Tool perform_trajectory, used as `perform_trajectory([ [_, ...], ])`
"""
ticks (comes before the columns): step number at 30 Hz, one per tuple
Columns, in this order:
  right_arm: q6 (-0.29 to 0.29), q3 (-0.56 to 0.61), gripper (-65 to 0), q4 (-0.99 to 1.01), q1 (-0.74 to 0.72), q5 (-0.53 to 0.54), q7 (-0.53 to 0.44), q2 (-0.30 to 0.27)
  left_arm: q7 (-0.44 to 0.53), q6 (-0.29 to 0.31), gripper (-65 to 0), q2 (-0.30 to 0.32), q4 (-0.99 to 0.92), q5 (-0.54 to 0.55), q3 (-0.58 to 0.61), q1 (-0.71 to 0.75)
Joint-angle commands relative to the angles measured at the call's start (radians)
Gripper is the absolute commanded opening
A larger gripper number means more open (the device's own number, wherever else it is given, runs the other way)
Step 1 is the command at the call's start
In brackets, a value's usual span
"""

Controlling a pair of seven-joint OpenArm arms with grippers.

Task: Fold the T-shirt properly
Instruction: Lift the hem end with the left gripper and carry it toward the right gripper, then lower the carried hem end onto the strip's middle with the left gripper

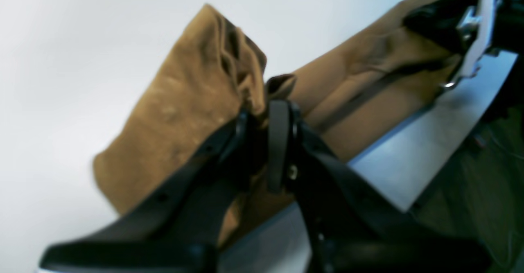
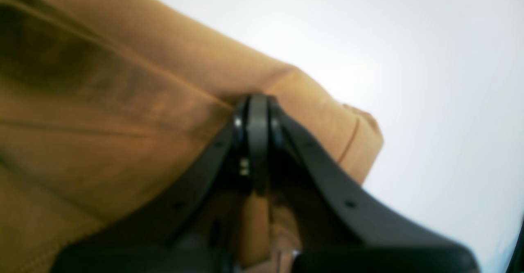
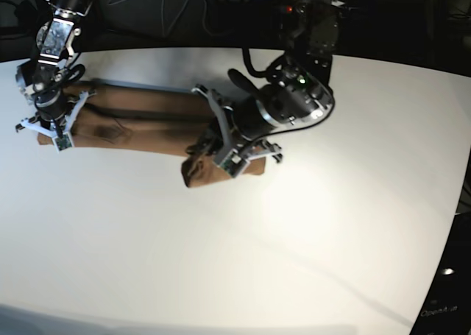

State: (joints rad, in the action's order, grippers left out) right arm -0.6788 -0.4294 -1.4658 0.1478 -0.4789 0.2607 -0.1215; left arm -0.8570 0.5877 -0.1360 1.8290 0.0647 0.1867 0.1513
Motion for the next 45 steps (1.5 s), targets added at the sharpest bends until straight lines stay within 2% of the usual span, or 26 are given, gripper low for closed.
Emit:
perform_trajectory([
  [1, -0.019, 0.0, -64.3, 0.004, 0.003, -0.014, 0.041, -0.007, 0.023, 0.002, -62.4, -0.007, -0.001, 0.013, 0.012, -0.014],
  [4, -0.019, 0.0, -64.3, 0.004, 0.003, -0.014, 0.042, -0.007, 0.028, -0.004, -62.4, -0.009, -0.047, 0.013, 0.026, -0.015],
  [8, -0.019, 0.0, -64.3, 0.004, 0.003, -0.014, 0.041, -0.007, 0.089, -0.036, -62.5, -0.007, -0.101, 0.013, 0.029, -0.017],
  [12, -0.019, 0.0, -64.3, 0.004, 0.003, -0.014, 0.041, -0.007, 0.115, -0.036, -62.5, -0.014, -0.168, 0.02, 0.03, -0.035],
  [17, -0.019, 0.0, -64.3, 0.004, 0.003, -0.014, 0.042, -0.007, 0.117, -0.036, -62.5, -0.021, -0.219, 0.02, 0.075, -0.046],
  [24, -0.019, 0.031, -64.3, 0.004, 0.003, -0.016, 0.044, -0.007, 0.118, -0.038, -62.5, -0.021, -0.248, 0.022, 0.079, -0.074],
  [31, -0.019, 0.034, -64.3, 0.004, 0.003, -0.016, 0.044, -0.007, 0.17, -0.038, -62.5, -0.021, -0.292, 0.022, 0.09, -0.074],
  [38, -0.019, 0.034, -64.3, 0.004, 0.003, -0.016, 0.044, -0.007, 0.172, -0.038, -62.5, -0.021, -0.334, 0.024, 0.153, -0.074],
  [45, -0.019, 0.034, -64.3, 0.004, 0.003, -0.016, 0.044, -0.007, 0.172, -0.038, -62.5, -0.021, -0.354, 0.024, 0.153, -0.074],
])
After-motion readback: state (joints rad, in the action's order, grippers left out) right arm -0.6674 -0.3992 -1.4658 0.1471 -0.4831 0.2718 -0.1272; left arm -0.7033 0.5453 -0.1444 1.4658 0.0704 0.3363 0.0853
